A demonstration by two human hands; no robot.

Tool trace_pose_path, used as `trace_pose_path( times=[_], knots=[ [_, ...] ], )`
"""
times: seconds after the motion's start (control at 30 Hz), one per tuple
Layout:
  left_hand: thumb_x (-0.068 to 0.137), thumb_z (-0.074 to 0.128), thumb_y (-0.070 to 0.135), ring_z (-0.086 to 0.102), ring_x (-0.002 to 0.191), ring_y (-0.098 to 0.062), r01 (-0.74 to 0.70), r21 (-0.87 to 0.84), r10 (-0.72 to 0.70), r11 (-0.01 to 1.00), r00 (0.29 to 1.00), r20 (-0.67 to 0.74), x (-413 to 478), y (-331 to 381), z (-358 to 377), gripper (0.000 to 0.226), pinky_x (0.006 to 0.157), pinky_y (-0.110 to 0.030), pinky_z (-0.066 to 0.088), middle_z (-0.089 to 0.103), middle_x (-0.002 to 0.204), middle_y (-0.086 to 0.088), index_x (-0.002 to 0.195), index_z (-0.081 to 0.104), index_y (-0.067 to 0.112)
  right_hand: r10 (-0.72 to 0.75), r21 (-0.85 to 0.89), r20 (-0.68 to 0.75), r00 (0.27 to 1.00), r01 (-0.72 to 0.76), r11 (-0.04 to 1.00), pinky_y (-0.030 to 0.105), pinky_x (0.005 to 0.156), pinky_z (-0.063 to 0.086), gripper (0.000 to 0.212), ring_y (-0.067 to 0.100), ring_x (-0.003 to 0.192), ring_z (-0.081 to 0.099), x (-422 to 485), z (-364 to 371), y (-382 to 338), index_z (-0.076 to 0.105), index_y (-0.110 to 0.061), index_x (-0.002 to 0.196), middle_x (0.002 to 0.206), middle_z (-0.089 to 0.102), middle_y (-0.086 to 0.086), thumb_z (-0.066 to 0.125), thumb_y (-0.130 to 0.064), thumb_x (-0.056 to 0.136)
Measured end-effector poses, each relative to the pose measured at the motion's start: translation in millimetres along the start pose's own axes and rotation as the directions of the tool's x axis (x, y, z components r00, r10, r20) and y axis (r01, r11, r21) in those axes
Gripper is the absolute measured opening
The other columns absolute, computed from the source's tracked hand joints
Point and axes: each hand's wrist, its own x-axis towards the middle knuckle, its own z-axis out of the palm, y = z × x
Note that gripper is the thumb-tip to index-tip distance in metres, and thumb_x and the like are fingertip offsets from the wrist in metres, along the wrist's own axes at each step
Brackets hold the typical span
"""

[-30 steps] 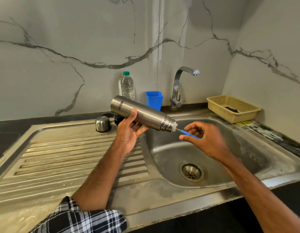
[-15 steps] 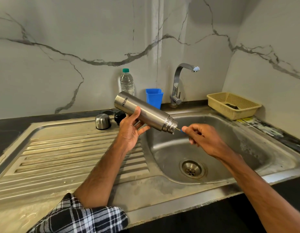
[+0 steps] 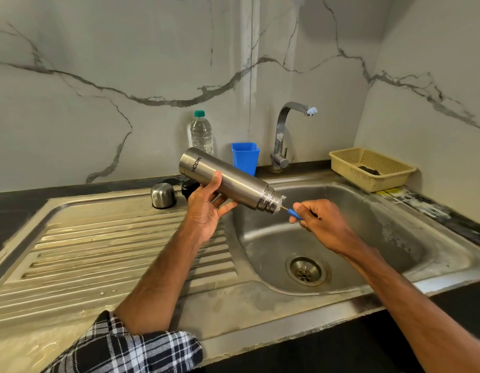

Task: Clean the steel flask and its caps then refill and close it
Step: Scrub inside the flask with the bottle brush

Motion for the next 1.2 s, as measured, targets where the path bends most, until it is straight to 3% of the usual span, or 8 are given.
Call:
trace_pose_path(
  times=[0.17, 0.3, 0.43, 0.6, 0.73, 0.9, 1.07, 1.2],
  knots=[
    [0.065, 0.087, 0.035, 0.065, 0.121, -0.030, -0.006, -0.016, 0.006, 1.000, 1.000, -0.009, 2.1, 0.4, -3.3, 0.069, 0.081, -0.043, 0.062, 0.070, 0.126, -0.016, 0.124, 0.060, 0.013, -0.099, 0.026, -0.115, 0.988, 0.103, 0.994, 0.011, 0.062, 0.048, 0.015, 0.003, 0.069, 0.064, -2.8, 0.1, -4.1, 0.074, -0.023, 0.090, 0.076, 0.071, -0.009, 0.084, -0.026, 0.079],
    [0.037, 0.102, 0.045, 0.070, 0.114, -0.028, -0.005, -0.027, 0.005, 1.000, 1.000, 0.020, 4.9, -1.3, -4.9, 0.101, 0.081, -0.045, 0.062, 0.072, 0.122, -0.015, 0.124, 0.061, 0.012, -0.138, -0.078, -0.161, 0.977, 0.127, 0.989, 0.013, 0.060, 0.046, 0.004, 0.002, 0.063, 0.064, -0.2, 1.1, -1.8, 0.077, -0.023, 0.085, 0.068, 0.071, -0.012, 0.075, -0.024, 0.088],
    [0.058, 0.090, 0.039, 0.066, 0.120, -0.031, 0.011, -0.008, -0.011, 1.000, 1.000, 0.004, 2.1, -0.8, -2.2, 0.075, 0.079, -0.042, 0.062, 0.071, 0.124, -0.016, 0.121, 0.060, 0.012, -0.009, -0.067, 0.010, 1.000, 0.010, 0.998, 0.024, 0.057, 0.041, 0.041, 0.002, 0.048, 0.053, -1.4, 1.4, -0.9, 0.074, -0.023, 0.073, 0.056, 0.064, -0.008, 0.051, -0.039, 0.103],
    [0.093, 0.068, 0.024, 0.064, 0.122, -0.032, 0.016, 0.003, -0.016, 1.000, 0.999, -0.028, 3.1, -1.7, -3.3, 0.032, 0.086, -0.045, 0.061, 0.067, 0.130, -0.018, 0.122, 0.058, 0.013, -0.069, -0.023, -0.079, 0.994, 0.067, 0.997, 0.013, 0.059, 0.047, 0.013, 0.002, 0.066, 0.061, -2.0, 0.2, -3.2, 0.073, -0.024, 0.084, 0.072, 0.069, -0.010, 0.082, -0.033, 0.081],
    [0.086, 0.072, 0.026, 0.065, 0.121, -0.031, 0.015, -0.029, -0.016, 0.999, 0.999, -0.036, 2.1, -1.7, 0.6, 0.042, 0.084, -0.044, 0.062, 0.067, 0.129, -0.018, 0.123, 0.058, 0.013, -0.117, -0.080, -0.130, 0.985, 0.107, 0.991, 0.011, 0.060, 0.046, 0.007, 0.000, 0.064, 0.063, -1.0, 1.3, -3.1, 0.077, -0.020, 0.083, 0.067, 0.070, -0.011, 0.078, -0.026, 0.086],
    [0.096, 0.066, 0.023, 0.065, 0.121, -0.030, 0.012, 0.011, -0.011, 1.000, 0.999, -0.042, 2.2, -1.4, -0.1, 0.028, 0.079, -0.041, 0.063, 0.067, 0.129, -0.017, 0.121, 0.059, 0.013, 0.019, 0.035, 0.032, 0.999, -0.020, 0.999, 0.037, 0.066, 0.058, 0.040, 0.017, 0.059, 0.066, -2.1, 3.3, -0.4, 0.074, -0.022, 0.077, 0.068, 0.073, -0.004, 0.051, -0.044, 0.101],
    [0.095, 0.068, 0.022, 0.065, 0.121, -0.031, 0.010, 0.015, -0.009, 1.000, 0.998, -0.058, 2.8, -2.5, -0.6, 0.031, 0.077, -0.040, 0.063, 0.067, 0.130, -0.018, 0.122, 0.059, 0.012, -0.081, -0.003, -0.130, 0.988, 0.081, 0.997, 0.013, 0.059, 0.049, 0.018, 0.005, 0.067, 0.064, -0.8, -1.2, -0.4, 0.073, -0.025, 0.085, 0.074, 0.071, -0.010, 0.085, -0.035, 0.077],
    [0.093, 0.069, 0.023, 0.065, 0.120, -0.031, 0.015, 0.007, -0.015, 1.000, 0.998, -0.053, 2.8, -3.4, 0.3, 0.036, 0.077, -0.040, 0.063, 0.067, 0.130, -0.017, 0.126, 0.058, 0.011, -0.091, -0.142, -0.100, 0.991, 0.077, 0.987, 0.020, 0.060, 0.049, 0.015, 0.003, 0.063, 0.062, 0.8, 1.9, 2.2, 0.075, -0.024, 0.081, 0.068, 0.069, -0.012, 0.071, -0.035, 0.090]
  ],
)
